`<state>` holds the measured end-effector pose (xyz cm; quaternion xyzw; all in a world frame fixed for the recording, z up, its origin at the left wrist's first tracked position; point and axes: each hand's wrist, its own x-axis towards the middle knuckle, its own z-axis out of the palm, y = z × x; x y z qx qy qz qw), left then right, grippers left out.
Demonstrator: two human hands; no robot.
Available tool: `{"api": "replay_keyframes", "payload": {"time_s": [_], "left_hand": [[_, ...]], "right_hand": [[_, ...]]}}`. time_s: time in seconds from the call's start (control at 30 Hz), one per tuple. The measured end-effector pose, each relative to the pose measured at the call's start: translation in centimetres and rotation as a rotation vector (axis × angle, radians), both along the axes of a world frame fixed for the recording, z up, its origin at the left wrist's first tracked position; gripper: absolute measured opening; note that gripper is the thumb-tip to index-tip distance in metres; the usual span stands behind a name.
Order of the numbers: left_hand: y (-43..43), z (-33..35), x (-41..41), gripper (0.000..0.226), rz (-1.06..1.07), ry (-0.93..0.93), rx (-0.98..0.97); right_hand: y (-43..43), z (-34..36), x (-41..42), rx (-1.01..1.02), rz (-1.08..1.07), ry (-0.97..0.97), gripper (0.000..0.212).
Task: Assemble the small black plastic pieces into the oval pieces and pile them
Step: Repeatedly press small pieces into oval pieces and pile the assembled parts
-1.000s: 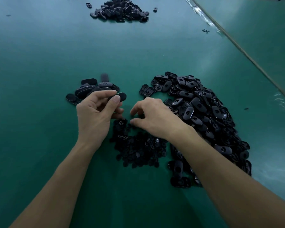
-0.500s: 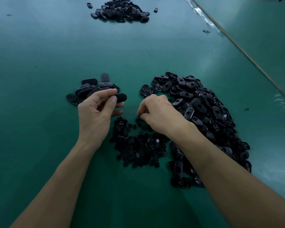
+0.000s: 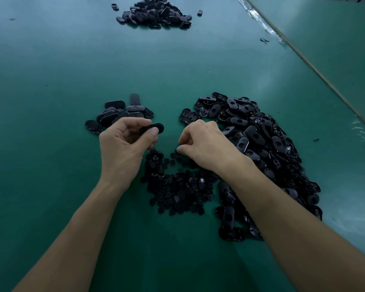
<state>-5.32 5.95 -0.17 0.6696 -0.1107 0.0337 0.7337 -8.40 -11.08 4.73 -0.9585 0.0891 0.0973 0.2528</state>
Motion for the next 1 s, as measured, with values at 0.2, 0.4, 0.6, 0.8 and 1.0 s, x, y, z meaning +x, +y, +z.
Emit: {"api": "replay_keyframes", "payload": {"time_s": [0.2,0.4,0.6,0.8,1.0], "left_hand": [[0.0,-0.1,0.1,0.021,-0.002,-0.013,0.096],[0.0,-0.1,0.1,0.016,-0.001,-0.035,0.126],[-0.1,-0.1,0.1,0.018,-0.016,-0.045,0.071],[-0.3,0.0,0.0,0.025,-0.013,-0.066,0.157],[-0.4,0.3,-0.2,0.026,-0.007,-0.117,0.226]], "right_hand": [[-0.2,-0.1,0.2,-0.014,-0.004,0.019,0.012],[-0.5,0.1,0.4,-0.006,-0.001,0.057,0.007],[-0.3,0.1,-0.4,0.030,0.019,-0.037,0.007],[0.2,0.9,-0.5,0.156,0.058,-0.198,0.003],[0.4,1.4,-0.7,0.234,0.050,-0.270,0.009]]}}
